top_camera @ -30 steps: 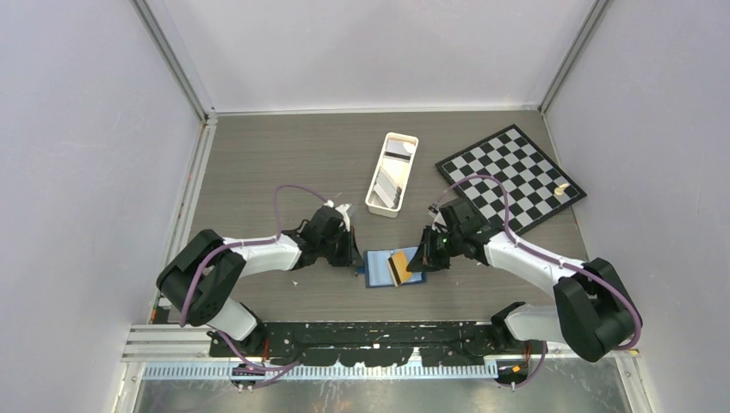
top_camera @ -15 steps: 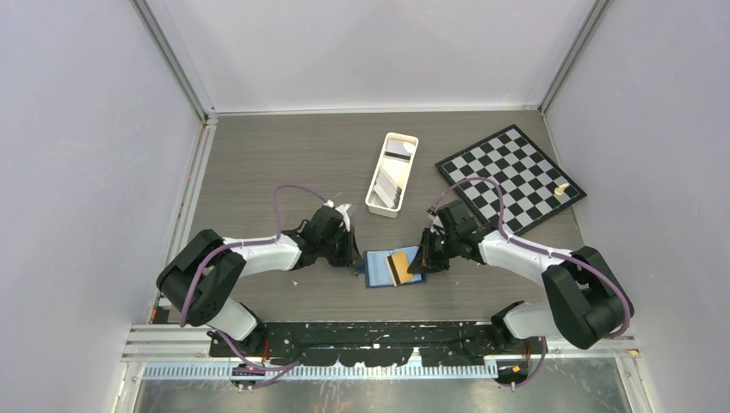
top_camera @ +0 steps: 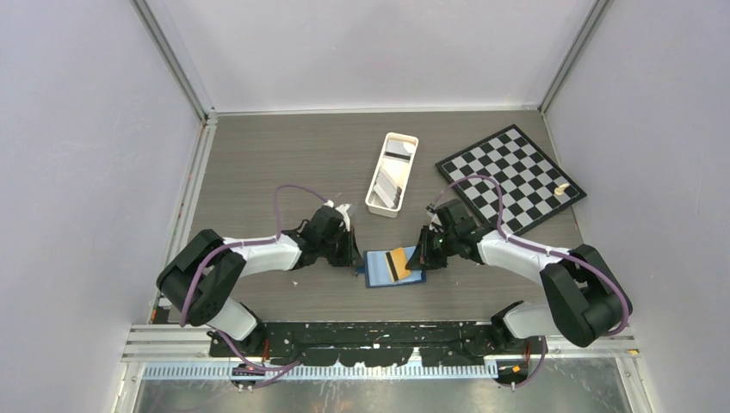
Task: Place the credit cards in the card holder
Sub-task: Insert the credit card into the card holder.
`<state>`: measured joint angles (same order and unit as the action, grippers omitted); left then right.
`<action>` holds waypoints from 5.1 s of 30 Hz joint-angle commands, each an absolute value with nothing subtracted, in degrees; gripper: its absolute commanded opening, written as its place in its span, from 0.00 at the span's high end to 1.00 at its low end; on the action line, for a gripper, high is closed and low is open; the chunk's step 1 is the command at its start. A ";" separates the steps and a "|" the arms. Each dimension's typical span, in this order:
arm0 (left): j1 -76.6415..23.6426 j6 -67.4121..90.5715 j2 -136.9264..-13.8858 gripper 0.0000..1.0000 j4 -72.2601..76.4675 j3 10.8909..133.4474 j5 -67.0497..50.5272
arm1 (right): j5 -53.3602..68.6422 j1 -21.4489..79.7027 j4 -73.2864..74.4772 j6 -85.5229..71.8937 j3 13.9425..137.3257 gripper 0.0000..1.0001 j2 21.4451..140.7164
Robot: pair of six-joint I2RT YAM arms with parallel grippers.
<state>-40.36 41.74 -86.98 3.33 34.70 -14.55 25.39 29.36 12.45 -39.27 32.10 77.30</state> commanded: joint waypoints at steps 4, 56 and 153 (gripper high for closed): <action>-39.82 39.89 -88.36 1.00 -1.44 34.52 -10.98 | 23.72 30.45 9.56 -40.18 31.73 1.00 79.01; -39.82 40.52 -87.63 1.00 -0.26 33.50 -11.83 | 9.18 45.61 14.62 -42.97 45.26 0.59 86.86; -39.81 40.61 -87.33 1.00 1.10 32.49 -11.50 | 0.19 41.92 30.73 -40.20 44.67 0.38 74.31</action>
